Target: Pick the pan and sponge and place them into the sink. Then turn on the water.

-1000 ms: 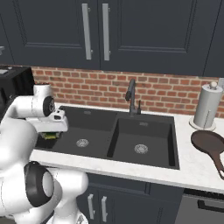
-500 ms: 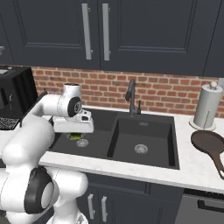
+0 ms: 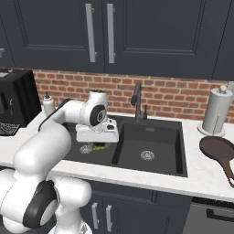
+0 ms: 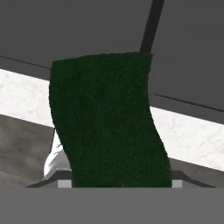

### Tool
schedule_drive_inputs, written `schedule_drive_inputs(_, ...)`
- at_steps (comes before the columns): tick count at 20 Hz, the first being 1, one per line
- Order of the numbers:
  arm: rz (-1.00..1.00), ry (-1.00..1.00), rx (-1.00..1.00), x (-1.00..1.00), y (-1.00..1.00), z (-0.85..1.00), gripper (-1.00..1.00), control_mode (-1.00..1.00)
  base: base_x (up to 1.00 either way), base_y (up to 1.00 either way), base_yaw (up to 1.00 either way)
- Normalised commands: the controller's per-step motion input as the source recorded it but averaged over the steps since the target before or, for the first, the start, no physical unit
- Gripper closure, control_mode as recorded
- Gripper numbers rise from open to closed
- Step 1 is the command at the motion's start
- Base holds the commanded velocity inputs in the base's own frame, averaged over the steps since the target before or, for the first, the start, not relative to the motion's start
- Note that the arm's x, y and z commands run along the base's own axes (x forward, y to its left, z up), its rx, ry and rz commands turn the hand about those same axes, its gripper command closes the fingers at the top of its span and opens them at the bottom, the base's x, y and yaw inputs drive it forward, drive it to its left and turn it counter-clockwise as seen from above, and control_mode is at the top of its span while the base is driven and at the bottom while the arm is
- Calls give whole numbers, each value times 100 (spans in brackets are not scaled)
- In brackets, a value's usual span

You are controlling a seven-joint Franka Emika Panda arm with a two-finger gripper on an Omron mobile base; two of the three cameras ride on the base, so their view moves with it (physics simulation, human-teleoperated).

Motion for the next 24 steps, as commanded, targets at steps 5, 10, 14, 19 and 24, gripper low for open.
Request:
schedule_drive_inputs(5, 0, -1, 0, -14, -43, -6, 100, -100, 0, 0, 0)
schedule_drive_inputs(10, 0, -1, 0, -26, -24, -2, 100, -100, 0, 0, 0)
schedule_drive_inputs(14, 0, 0, 0, -17, -26, 0, 100, -100, 0, 0, 0)
schedule_drive_inputs(19, 0, 0, 0, -3, -32, -1, 100, -100, 0, 0, 0)
schedule_drive_inputs(24, 0, 0, 0, 6, -47, -2, 100, -100, 0, 0, 0)
